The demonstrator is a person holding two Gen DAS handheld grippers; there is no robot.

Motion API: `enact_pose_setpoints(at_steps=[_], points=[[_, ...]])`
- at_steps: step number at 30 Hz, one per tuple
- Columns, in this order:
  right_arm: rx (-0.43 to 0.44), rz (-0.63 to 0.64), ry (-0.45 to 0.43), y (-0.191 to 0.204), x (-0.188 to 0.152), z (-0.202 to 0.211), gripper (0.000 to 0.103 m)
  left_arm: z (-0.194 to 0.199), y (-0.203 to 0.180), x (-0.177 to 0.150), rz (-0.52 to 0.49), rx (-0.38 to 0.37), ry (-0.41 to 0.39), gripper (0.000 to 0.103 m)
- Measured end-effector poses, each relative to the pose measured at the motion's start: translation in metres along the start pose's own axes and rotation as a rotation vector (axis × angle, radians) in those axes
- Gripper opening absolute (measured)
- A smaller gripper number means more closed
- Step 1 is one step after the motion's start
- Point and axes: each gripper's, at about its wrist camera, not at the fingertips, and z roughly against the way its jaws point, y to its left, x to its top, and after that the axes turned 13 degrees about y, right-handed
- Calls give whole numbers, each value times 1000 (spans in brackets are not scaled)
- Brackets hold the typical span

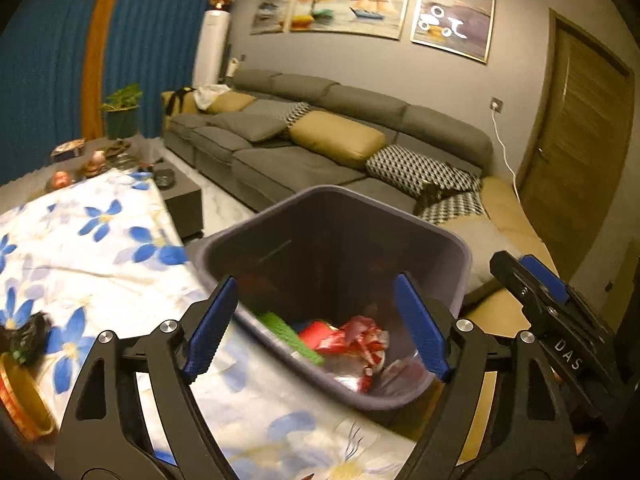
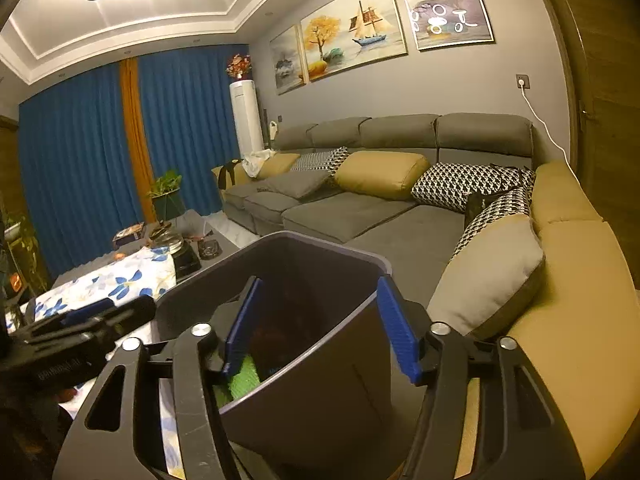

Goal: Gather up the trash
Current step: 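Move both open grippers back to the trash pile, then lower the right gripper around the red printed paper can and close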

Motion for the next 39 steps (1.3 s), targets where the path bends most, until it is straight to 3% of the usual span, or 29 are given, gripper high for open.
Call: enact_pose_setpoints(at_steps=[11, 19, 22, 26, 33, 39], points=[[105, 107, -18, 52, -17, 28, 80, 104, 61, -58, 110, 284, -111, 83], [242, 233, 3, 127, -42, 47, 89, 178, 129, -108, 267, 500, -150, 88], [303, 292, 9, 163, -56, 53, 97, 197, 154, -126, 324, 559, -158, 90], [386, 359, 32, 203, -69, 54, 97, 218, 184, -143, 389, 638, -176, 93], [433, 481, 97, 274, -94, 40, 97, 242, 216, -159, 466, 728, -226, 97], [441, 564, 164, 311, -110, 22, 97, 250, 227, -166, 500, 724, -250, 97]])
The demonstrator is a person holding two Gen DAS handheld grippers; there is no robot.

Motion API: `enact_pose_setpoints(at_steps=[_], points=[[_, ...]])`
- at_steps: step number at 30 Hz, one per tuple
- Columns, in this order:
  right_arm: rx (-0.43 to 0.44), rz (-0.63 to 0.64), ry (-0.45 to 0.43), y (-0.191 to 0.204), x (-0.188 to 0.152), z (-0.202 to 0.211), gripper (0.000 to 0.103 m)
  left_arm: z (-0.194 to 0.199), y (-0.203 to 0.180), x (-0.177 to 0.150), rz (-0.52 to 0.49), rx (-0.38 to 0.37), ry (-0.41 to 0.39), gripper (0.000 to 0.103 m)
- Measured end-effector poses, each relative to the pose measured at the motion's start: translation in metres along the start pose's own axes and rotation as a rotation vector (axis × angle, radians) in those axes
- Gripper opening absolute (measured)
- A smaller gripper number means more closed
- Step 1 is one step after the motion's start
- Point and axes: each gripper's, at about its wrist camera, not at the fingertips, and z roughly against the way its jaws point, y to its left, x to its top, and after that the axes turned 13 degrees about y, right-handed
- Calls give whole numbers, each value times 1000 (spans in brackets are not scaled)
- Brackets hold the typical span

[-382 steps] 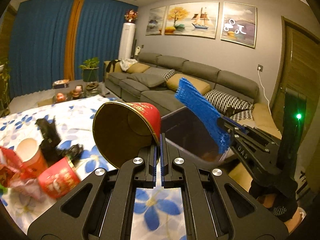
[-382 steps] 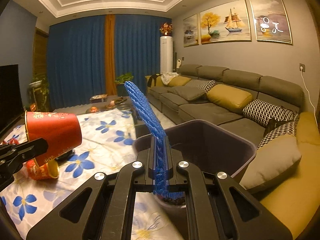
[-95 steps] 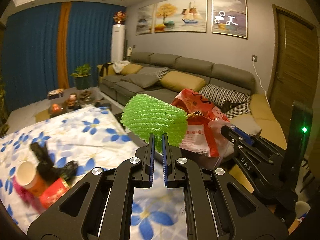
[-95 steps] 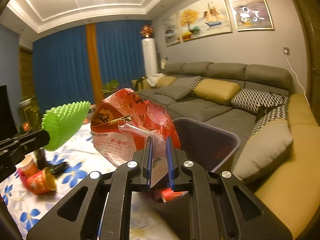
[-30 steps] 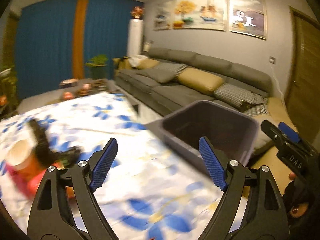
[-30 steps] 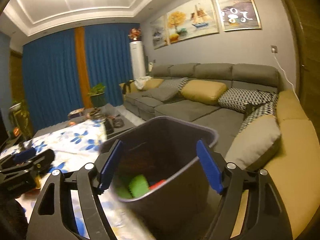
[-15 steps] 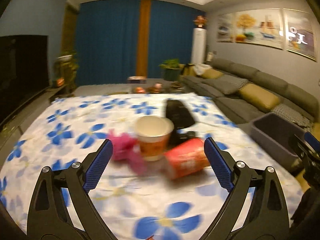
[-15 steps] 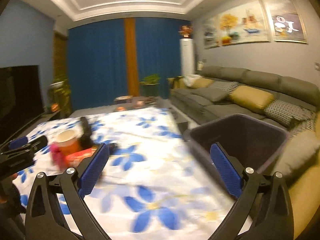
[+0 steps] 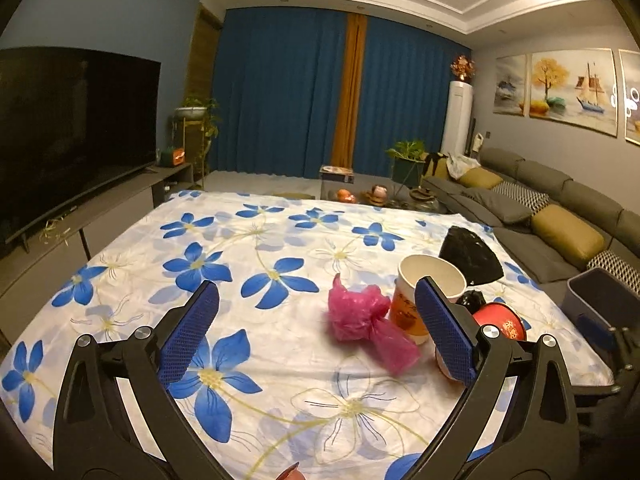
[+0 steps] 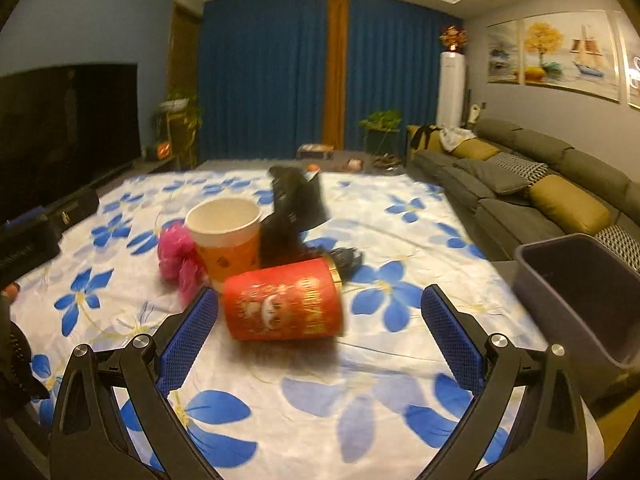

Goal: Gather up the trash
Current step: 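Lower the right gripper around the red printed paper can and close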

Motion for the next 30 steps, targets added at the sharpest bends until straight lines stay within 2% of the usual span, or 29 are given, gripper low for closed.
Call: enact_pose_setpoints(at_steps=[4, 22, 27, 28, 30], points=[[9, 33, 57, 12, 6, -19, 97, -1, 6, -1, 23, -19, 5, 97], [18, 35, 176, 17, 20, -53, 97, -10, 7, -4, 33, -59, 48, 97], [27, 30, 194, 16, 20, -56, 89, -12, 6, -5, 28, -59, 56, 97], [30, 29, 195, 16, 20, -56, 84, -12, 5, -6, 26, -58, 56, 97], [28, 29, 197, 15, 20, -56, 84, -13, 4, -6, 22, -59, 58, 97]])
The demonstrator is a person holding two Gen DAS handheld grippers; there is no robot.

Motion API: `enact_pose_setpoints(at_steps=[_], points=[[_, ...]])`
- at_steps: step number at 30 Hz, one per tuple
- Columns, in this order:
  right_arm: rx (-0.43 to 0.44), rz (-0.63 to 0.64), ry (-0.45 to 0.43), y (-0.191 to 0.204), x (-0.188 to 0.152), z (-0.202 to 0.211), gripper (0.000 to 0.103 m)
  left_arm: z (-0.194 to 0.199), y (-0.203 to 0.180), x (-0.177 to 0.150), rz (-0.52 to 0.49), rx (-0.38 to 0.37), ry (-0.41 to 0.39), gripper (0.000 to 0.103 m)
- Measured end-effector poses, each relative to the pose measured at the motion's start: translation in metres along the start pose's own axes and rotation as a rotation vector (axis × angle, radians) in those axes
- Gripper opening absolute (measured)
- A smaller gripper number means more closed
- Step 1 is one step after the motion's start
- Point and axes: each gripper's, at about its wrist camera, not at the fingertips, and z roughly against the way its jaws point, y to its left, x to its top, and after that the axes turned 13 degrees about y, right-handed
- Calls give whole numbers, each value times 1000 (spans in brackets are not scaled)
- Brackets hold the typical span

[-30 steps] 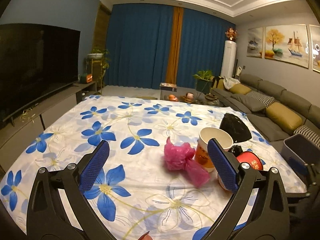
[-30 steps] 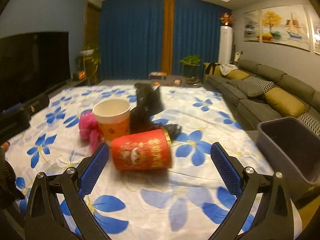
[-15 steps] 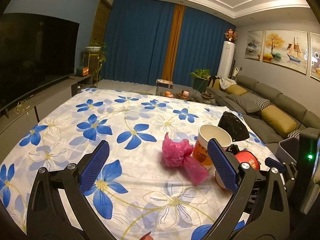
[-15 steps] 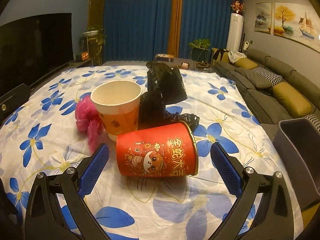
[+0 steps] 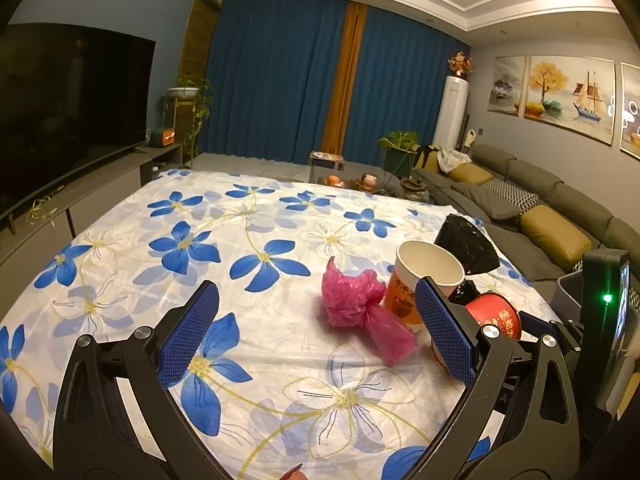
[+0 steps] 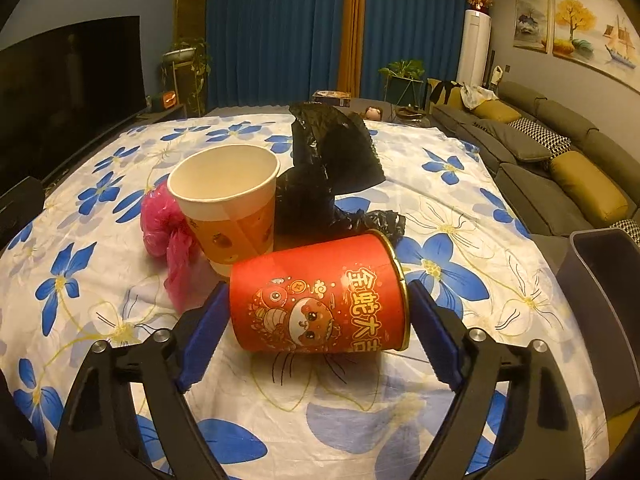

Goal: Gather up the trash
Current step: 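Lower the right gripper around the red printed paper can and close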

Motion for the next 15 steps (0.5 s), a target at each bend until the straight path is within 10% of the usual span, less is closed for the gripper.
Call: enact_pose_setpoints(at_steps=[15], points=[[-31, -51, -102, -23, -28, 36, 83, -8, -32, 9, -87, -95, -1, 97]])
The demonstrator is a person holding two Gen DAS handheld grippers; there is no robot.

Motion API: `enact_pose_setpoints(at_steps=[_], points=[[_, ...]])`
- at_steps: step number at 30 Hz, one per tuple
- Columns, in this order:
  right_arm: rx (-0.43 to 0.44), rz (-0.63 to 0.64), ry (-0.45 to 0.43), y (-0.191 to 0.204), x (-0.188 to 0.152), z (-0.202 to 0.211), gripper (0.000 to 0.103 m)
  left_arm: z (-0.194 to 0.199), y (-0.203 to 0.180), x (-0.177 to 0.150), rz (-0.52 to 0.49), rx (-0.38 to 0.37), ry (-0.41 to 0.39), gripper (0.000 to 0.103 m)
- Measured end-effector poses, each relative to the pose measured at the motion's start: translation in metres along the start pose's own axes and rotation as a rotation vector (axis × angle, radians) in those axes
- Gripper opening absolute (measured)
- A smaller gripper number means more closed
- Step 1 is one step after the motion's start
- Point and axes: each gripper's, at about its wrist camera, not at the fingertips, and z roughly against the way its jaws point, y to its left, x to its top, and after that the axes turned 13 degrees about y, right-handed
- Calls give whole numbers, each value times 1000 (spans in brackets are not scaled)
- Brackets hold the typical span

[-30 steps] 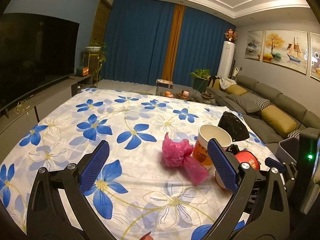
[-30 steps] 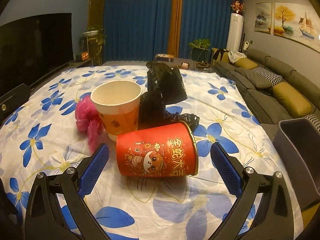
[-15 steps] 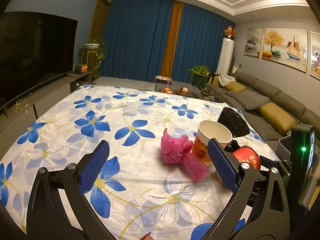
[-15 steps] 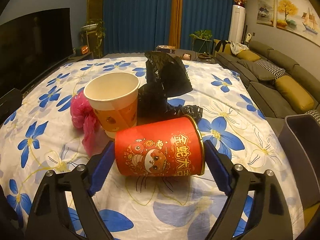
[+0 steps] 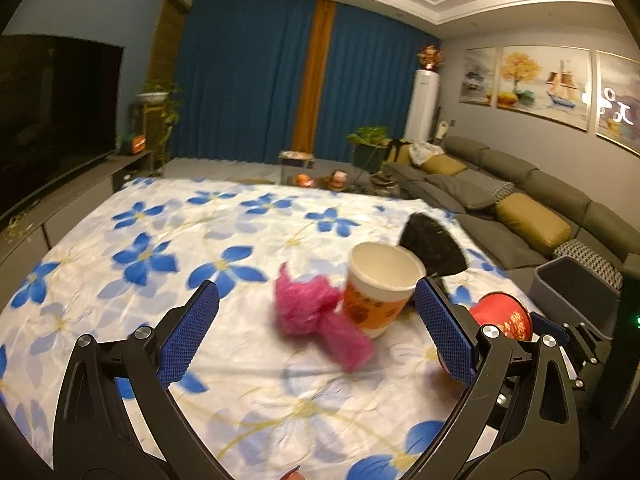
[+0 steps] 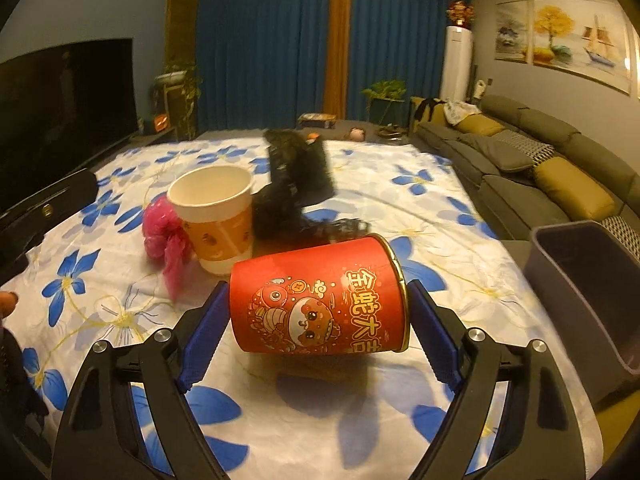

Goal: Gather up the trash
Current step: 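Lower the right gripper around the red printed paper can and close, then grasp the white paper cup by its rim with the left gripper while the right lifts the can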

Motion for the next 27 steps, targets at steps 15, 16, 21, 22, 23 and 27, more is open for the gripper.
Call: enact_pose_setpoints(at_steps=[15, 16, 21, 22, 23, 27], points=[[-24, -139, -69, -48, -7, 33, 83, -82, -45, 21, -134, -51, 156, 89], [-23, -145, -69, -50, -7, 34, 83, -86, -46, 22, -140, -49, 163, 87], [-26, -164, -72, -52, -6, 34, 83, -99, -47, 23, -149, -54, 200, 77], [-25, -168, -71, -52, -6, 33, 83, -99, -47, 23, -147, -57, 203, 74], [-26, -171, -72, -51, -7, 34, 83, -100, -46, 24, -144, -60, 205, 71], [-28, -182, -72, -49, -8, 34, 83, -99, -46, 24, -154, -68, 205, 66]])
